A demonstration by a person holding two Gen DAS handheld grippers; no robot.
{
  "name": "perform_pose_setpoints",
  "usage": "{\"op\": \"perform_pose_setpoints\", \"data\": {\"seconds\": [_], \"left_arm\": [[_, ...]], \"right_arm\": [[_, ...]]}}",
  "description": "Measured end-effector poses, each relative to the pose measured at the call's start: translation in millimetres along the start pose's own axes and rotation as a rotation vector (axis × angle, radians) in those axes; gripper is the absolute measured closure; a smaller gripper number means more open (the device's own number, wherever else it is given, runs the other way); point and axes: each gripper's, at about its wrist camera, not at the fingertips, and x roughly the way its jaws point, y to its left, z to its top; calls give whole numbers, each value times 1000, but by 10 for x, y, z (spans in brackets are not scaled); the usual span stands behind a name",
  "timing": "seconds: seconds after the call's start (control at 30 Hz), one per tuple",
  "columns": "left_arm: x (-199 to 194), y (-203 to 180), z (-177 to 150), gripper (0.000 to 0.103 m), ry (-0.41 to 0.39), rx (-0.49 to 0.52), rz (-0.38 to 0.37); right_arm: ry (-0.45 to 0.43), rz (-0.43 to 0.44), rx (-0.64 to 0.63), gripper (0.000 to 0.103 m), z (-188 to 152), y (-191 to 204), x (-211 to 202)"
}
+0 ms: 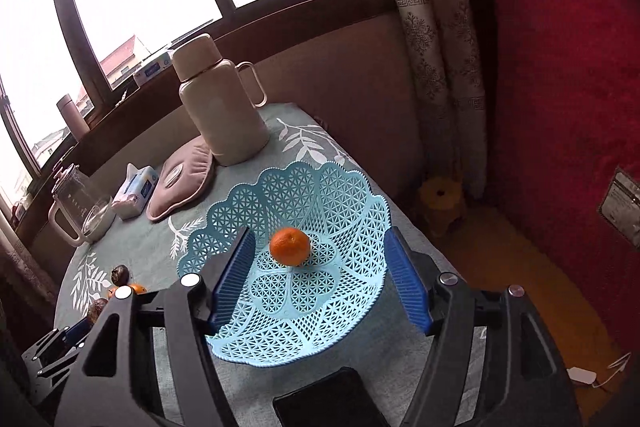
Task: Organize fruits
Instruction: 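Lower the brown fruit into the blue basket and open the left tool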
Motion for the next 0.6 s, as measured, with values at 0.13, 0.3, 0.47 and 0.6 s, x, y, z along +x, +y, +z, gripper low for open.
{"op": "perform_pose_setpoints", "data": {"seconds": [0.13,0.3,0.47,0.6], "left_arm": [[174,-204,76,61,26,21,-37],[351,-454,172,61,44,41,-75],[508,-655,226,61,56,70,-109],[544,-712,243,60,44,76,-126]], "right_arm": [[-44,-16,9,32,77,-63,-71],[-48,-25,48,28,123,-198,-76],[-39,-18,69,26,134,-254,-67],[-38,-14,62,24,123,-234,-60]]}}
